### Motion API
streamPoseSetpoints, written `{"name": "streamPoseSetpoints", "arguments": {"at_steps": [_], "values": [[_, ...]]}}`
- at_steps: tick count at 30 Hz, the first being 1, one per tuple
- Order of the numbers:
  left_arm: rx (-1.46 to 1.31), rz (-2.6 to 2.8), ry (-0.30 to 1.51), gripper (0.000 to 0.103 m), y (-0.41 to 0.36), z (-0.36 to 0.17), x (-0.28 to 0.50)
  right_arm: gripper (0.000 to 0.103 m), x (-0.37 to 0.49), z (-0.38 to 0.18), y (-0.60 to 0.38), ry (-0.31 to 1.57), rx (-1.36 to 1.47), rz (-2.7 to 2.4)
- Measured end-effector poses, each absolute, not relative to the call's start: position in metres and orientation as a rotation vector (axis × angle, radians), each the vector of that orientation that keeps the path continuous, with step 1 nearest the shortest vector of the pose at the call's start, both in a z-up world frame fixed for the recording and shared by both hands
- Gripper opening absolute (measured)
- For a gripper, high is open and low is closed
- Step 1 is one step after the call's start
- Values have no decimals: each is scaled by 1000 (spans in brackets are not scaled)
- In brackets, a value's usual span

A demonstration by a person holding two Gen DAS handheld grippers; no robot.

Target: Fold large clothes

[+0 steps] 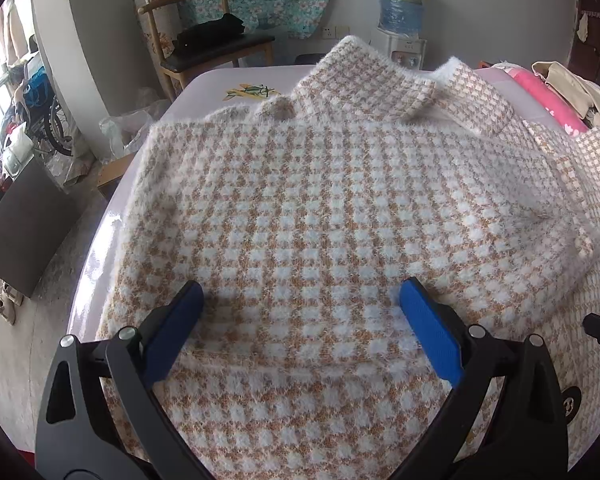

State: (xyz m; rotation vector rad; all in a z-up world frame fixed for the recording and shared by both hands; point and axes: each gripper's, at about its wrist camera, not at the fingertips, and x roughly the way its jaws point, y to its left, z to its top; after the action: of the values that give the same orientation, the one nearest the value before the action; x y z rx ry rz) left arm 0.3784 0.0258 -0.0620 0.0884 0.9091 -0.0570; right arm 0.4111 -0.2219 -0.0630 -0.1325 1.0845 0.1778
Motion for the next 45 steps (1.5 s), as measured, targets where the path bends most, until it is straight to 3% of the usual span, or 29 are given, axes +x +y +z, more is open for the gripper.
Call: {"name": "streamPoseSetpoints", "arguments": {"at_steps": [3, 9, 20, 24, 33, 35, 37, 41, 45], "values": [[87, -57, 907, 96, 26, -61, 377, 97, 410, -56, -225, 1108, -144, 208], [89, -57, 904, 96, 27, -62, 376, 97, 388, 0, -286, 960, -104, 82], [68, -65, 913, 96, 29, -63, 377, 97, 368, 10, -562, 914, 391, -390], [73, -57, 910, 96, 27, -64, 377, 91, 367, -6, -625, 872, 648, -445], [71, -63, 913, 96, 27, -64, 378, 62, 387, -47, -670, 833, 863, -468], [70, -63, 913, 96, 27, -64, 378, 38, 384, -47, -675, 811, 886, -484], [72, -62, 912, 96, 27, -64, 378, 27, 378, -43, -677, 770, 906, -470], [70, -64, 911, 96, 27, -64, 378, 22, 367, -14, -666, 692, 862, -444], [70, -63, 911, 96, 27, -64, 378, 22, 360, 50, -631, 588, 716, -391]]}}
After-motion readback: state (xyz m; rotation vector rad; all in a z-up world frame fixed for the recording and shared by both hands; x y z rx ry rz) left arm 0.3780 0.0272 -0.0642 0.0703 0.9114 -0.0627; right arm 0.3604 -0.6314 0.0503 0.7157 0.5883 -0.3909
